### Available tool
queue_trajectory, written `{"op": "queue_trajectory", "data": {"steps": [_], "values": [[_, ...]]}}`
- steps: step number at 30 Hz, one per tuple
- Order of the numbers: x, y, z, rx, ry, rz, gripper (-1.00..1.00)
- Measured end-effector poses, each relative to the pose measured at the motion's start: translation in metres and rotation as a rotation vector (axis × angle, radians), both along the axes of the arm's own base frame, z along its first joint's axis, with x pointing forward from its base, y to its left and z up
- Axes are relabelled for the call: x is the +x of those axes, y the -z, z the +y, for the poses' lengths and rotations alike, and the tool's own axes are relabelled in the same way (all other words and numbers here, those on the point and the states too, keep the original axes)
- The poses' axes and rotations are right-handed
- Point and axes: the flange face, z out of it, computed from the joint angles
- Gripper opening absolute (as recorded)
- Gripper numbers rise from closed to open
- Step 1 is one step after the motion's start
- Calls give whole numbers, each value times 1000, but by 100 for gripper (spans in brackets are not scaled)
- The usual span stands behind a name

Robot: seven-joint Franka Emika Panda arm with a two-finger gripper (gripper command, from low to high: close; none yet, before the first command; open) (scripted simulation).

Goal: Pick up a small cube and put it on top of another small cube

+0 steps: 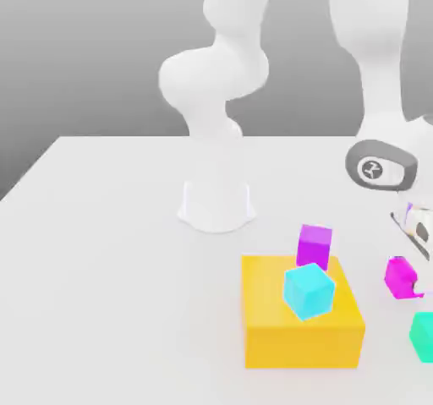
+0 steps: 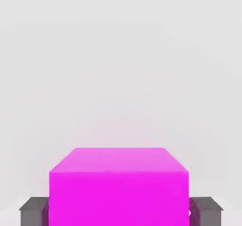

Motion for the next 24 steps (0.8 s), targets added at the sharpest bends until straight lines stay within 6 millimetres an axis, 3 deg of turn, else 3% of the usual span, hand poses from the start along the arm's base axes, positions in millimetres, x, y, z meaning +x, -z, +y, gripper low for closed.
{"op": "queue_trajectory", "data": {"steps": [3, 9, 11, 12, 15, 20, 22, 24], "values": [[0, 2, 0, 0, -1, 0, -100], [4, -58, -3, -2, 15, -2, -100], [34, -81, -27, -6, 124, -7, -100], [57, -93, -48, -8, 209, -9, -100], [97, -129, -100, -10, 402, -11, -100], [133, -188, -188, -3, 698, -2, -100], [138, -184, -207, 1, 758, 2, -100], [139, -161, -212, 2, 773, 2, -100]]}}
